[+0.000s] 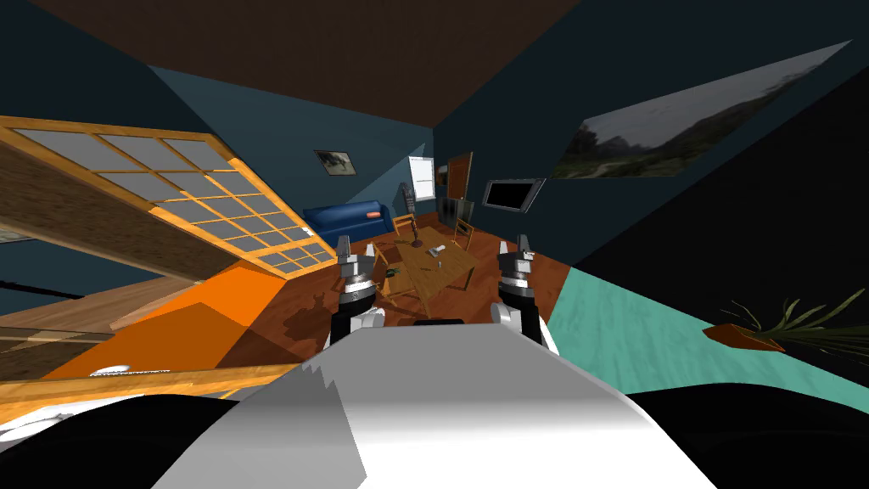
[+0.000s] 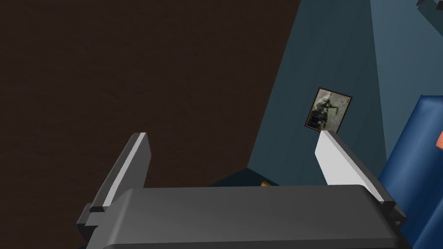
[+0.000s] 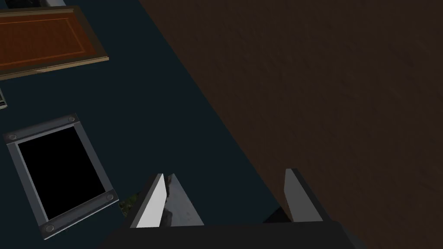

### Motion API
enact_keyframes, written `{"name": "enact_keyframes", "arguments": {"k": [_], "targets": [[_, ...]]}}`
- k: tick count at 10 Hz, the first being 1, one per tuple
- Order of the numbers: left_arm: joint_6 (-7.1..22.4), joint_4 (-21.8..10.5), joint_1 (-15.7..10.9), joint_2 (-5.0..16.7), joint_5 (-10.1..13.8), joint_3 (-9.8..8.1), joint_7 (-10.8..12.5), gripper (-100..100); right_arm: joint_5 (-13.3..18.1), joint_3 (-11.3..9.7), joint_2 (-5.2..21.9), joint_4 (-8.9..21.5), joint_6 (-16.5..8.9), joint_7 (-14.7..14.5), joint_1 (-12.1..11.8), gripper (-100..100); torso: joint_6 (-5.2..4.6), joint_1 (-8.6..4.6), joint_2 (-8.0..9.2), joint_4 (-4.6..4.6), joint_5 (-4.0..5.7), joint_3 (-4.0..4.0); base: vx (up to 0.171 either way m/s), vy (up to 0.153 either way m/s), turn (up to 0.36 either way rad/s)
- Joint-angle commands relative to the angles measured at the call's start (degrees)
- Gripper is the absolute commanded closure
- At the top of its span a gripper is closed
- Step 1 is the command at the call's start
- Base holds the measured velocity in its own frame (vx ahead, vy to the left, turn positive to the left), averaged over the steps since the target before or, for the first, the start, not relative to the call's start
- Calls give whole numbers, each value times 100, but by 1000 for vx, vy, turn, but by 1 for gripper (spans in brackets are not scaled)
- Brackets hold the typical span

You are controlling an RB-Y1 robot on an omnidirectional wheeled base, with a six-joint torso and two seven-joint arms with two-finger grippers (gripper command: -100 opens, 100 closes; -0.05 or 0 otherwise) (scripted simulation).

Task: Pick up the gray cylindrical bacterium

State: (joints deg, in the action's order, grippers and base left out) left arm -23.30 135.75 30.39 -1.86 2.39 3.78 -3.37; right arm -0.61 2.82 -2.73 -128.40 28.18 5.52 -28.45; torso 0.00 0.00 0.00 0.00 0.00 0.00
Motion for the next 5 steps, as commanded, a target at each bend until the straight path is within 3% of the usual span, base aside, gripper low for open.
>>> {"name": "enact_keyframes", "arguments": {"k": [1,5], "targets": [[0,0,0,0,0,0,0,0,-68,-5,176,72,-39,59,31,-100,0,0,0,0,0,0,-4,-4,29],[0,0,0,0,0,0,0,0,-468,-40,691,495,-273,406,214,-100,1,-8,3,-1,2,2,-13,-14,76]]}}
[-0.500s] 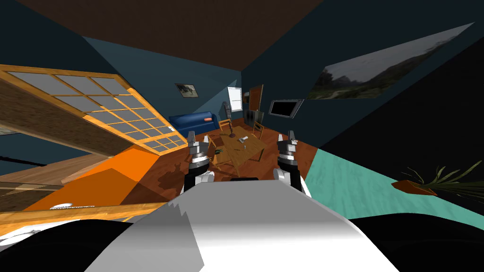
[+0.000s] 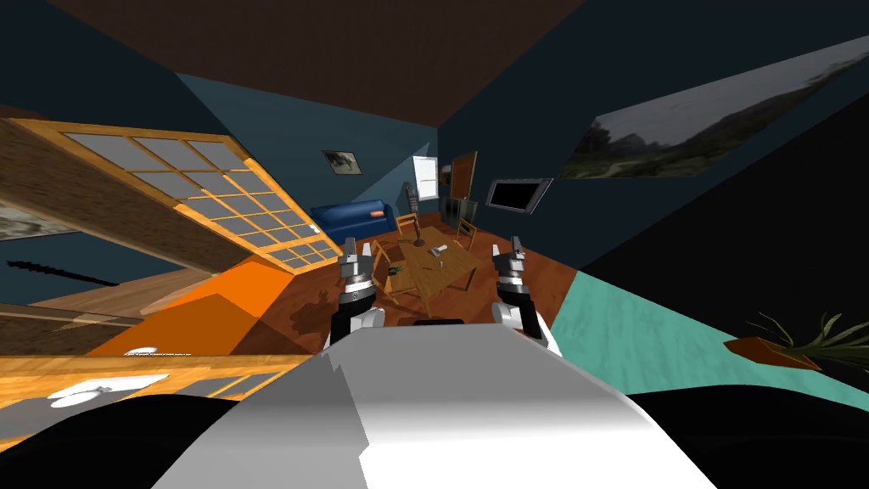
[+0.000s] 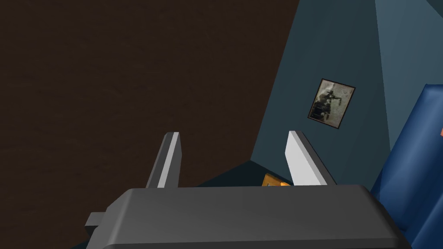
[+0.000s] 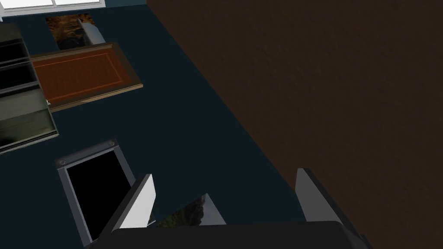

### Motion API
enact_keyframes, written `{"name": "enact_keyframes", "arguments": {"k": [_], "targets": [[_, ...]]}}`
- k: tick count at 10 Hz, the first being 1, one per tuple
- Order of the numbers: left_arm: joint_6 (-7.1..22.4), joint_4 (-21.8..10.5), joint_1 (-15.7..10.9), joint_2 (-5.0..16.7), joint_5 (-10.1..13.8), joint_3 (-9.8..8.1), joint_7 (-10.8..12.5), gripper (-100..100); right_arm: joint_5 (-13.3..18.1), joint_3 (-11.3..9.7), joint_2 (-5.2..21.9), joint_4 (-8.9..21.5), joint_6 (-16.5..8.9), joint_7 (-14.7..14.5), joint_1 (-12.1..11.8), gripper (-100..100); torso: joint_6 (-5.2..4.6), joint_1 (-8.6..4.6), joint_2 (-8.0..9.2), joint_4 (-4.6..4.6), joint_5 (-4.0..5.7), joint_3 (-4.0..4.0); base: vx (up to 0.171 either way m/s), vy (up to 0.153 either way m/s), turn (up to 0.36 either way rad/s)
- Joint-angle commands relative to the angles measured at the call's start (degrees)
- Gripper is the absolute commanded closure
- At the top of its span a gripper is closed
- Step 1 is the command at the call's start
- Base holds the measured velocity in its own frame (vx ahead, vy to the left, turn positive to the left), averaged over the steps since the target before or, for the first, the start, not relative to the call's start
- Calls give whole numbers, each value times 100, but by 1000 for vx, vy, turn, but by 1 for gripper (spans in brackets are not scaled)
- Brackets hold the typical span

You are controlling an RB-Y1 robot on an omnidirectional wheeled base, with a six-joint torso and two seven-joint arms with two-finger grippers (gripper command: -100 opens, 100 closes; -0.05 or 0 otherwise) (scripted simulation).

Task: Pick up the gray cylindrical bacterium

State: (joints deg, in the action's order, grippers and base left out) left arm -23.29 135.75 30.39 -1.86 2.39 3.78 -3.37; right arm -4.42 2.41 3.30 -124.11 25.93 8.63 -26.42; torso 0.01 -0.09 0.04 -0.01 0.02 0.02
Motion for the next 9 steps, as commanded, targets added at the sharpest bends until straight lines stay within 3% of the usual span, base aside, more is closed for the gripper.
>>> {"name": "enact_keyframes", "arguments": {"k": [1,4,5,9], "targets": [[0,0,0,0,0,0,0,0,-235,-11,192,221,-134,223,79,-100,0,0,0,0,0,0,-25,-23,109],[0,0,0,0,0,0,0,0,-773,-51,434,763,-443,694,325,-100,0,-4,2,-1,1,1,-25,-27,124],[0,0,0,0,0,0,0,0,-773,-51,434,780,-443,694,325,-100,1,-4,2,-1,1,1,-17,-24,52],[0,0,1,0,0,0,0,0,-1419,-99,587,1424,-809,1271,631,-100,-2,2,-1,0,0,-1,-17,-16,98]]}}
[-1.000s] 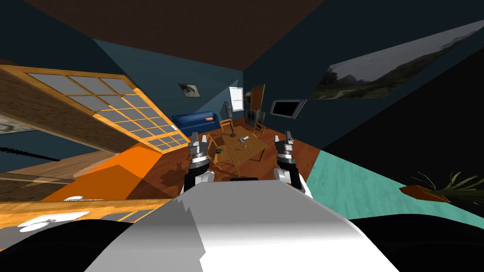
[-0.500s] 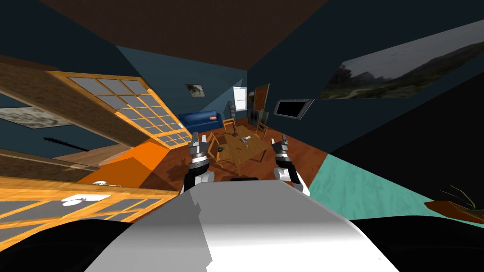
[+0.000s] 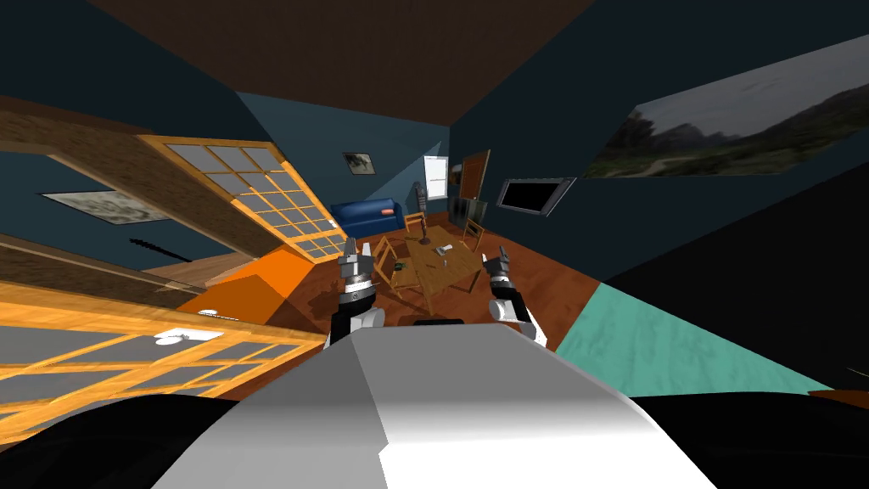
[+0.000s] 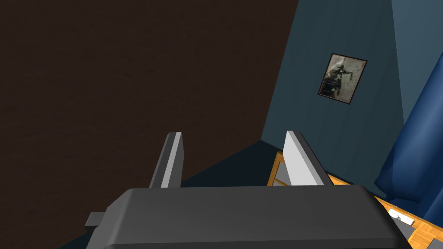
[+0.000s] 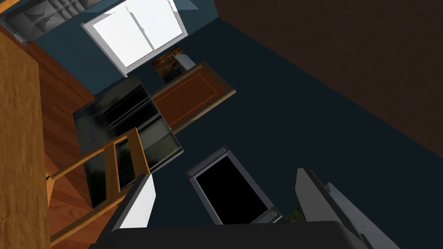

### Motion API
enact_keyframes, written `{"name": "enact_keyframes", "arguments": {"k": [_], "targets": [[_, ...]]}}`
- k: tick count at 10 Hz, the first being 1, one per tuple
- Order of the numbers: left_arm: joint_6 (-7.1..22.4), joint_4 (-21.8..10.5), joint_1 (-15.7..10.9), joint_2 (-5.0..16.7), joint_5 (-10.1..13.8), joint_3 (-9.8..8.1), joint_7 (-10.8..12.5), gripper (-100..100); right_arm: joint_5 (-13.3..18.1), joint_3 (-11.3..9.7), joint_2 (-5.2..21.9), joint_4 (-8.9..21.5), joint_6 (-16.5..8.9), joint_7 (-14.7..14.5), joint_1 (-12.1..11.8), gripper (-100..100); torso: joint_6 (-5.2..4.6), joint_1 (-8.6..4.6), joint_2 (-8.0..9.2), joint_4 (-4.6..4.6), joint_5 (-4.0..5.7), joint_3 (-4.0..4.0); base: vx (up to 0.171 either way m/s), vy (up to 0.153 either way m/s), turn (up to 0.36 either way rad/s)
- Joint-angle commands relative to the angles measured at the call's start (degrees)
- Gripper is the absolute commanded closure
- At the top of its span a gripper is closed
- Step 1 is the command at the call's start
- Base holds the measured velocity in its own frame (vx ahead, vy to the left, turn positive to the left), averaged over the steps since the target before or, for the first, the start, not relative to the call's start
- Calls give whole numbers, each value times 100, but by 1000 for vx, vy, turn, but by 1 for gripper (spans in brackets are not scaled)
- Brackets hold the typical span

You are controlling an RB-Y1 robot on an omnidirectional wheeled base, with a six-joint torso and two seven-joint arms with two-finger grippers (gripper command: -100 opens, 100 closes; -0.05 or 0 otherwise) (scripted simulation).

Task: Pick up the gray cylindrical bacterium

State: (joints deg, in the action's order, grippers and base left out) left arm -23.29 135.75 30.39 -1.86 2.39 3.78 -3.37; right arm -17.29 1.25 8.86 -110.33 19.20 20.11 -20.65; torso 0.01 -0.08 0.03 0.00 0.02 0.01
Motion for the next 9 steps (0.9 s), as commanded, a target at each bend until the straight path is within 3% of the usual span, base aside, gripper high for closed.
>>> {"name": "enact_keyframes", "arguments": {"k": [1,2,4,7,8,9], "targets": [[0,0,0,0,0,0,0,0,-286,0,63,286,-266,286,167,-100,0,0,0,0,0,0,-23,-21,155],[0,0,0,0,0,0,0,0,-364,0,63,323,-266,333,167,-100,0,-2,1,0,0,1,-16,-19,67],[0,0,0,0,0,0,0,0,-747,-36,103,748,-533,708,411,-100,-1,1,1,0,0,0,-21,-20,145],[0,0,0,0,0,0,0,0,-1086,-56,111,1109,-668,999,541,-100,-1,3,-1,0,-1,0,-15,-10,63],[0,0,1,0,0,0,0,0,-1328,-76,114,1305,-801,1229,675,-100,-4,3,-1,0,-1,0,-11,-6,97],[0,0,0,0,0,0,0,0,-1329,-76,114,1382,-801,1229,675,-100,-1,4,-2,0,-1,-1,-8,-9,53]]}}
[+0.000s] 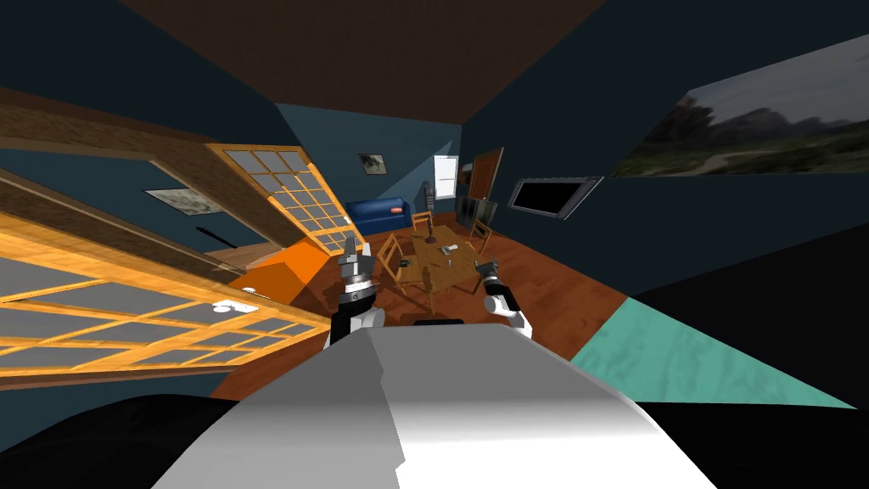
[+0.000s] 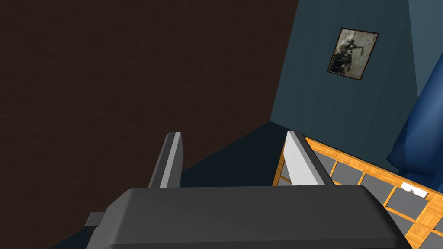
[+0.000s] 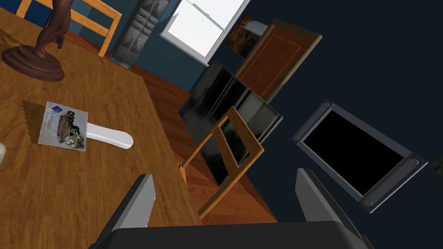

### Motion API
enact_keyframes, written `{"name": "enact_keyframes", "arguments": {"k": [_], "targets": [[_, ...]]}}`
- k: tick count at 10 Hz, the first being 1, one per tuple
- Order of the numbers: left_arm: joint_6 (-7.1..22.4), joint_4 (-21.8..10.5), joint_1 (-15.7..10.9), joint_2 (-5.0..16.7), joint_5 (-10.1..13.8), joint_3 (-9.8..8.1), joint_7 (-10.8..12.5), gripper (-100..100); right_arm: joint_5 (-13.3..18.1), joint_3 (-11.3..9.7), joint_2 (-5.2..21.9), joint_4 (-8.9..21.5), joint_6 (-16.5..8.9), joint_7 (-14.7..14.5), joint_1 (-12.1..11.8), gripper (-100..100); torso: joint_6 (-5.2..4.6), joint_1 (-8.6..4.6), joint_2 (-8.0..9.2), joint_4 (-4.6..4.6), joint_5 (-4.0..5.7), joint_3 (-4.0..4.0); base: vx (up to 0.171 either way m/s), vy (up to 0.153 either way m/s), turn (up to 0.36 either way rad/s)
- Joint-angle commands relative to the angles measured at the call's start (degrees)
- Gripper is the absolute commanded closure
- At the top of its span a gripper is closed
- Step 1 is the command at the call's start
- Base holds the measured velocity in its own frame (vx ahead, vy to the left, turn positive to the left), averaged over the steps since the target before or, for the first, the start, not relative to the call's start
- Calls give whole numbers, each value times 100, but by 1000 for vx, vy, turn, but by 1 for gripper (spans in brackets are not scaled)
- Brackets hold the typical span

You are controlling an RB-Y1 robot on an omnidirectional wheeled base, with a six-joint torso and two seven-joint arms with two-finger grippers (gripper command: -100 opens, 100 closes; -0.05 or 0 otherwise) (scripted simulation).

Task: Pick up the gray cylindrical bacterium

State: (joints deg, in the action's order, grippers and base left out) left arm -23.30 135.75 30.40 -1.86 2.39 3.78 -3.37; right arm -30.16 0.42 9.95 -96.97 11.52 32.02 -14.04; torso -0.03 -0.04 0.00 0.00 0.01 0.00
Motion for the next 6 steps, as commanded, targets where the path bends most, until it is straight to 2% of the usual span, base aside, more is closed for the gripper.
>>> {"name": "enact_keyframes", "arguments": {"k": [1,2,3,5,6], "targets": [[0,0,0,0,0,0,0,0,-283,-13,2,286,-165,268,153,-100,0,0,0,0,0,0,-11,-7,86],[0,0,0,0,0,0,0,0,-445,-34,-3,494,-295,426,295,-100,2,0,0,0,0,0,-19,-5,144],[0,0,0,0,0,0,0,0,-522,-34,-3,604,-295,499,295,-100,2,1,1,-1,-1,1,-13,-6,60],[0,0,0,0,0,0,0,0,-894,-75,-18,1059,-540,861,587,-100,1,1,0,0,-1,0,-9,-4,110],[0,0,0,0,0,0,0,0,-984,-75,-18,1128,-540,956,587,-100,1,2,0,0,-1,0,-5,-4,34]]}}
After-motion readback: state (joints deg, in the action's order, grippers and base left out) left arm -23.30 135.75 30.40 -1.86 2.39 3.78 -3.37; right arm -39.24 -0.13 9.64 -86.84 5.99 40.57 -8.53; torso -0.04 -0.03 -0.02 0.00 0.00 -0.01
